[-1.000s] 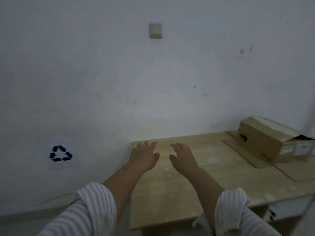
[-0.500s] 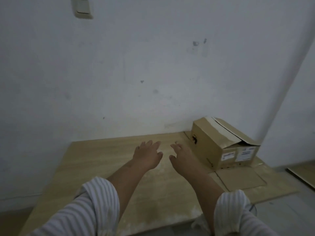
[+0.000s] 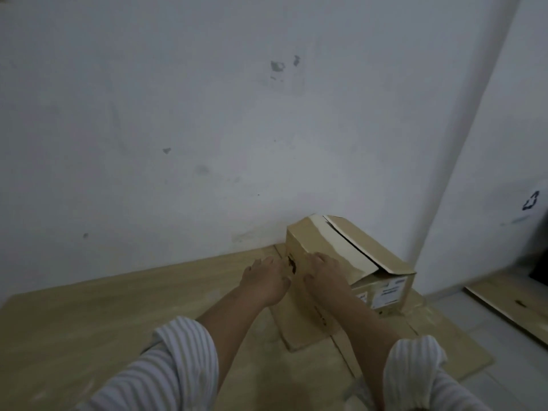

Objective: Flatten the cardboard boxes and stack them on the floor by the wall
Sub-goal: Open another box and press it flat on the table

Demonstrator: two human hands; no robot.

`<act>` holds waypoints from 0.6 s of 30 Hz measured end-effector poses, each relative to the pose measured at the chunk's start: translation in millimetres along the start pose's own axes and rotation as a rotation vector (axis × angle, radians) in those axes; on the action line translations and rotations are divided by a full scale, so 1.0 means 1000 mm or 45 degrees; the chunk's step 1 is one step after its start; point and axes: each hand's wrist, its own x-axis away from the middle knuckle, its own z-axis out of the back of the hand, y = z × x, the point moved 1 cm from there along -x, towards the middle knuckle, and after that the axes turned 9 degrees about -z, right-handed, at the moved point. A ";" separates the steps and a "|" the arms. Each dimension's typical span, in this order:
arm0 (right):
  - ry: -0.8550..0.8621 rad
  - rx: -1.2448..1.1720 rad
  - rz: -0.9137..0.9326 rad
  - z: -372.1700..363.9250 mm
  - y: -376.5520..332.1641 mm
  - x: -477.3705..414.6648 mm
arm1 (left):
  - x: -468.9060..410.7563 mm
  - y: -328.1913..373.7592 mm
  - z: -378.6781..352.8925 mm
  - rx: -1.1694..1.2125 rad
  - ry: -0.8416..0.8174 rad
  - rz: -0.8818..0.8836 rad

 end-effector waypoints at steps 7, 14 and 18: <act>0.024 -0.087 -0.067 0.022 0.081 -0.065 | -0.070 0.039 -0.025 0.120 -0.020 -0.040; -0.028 -0.105 -0.026 0.030 0.177 -0.133 | -0.152 0.097 -0.075 0.139 -0.034 0.158; -0.035 0.011 0.138 0.024 0.221 -0.157 | -0.188 0.133 -0.106 0.161 -0.007 0.271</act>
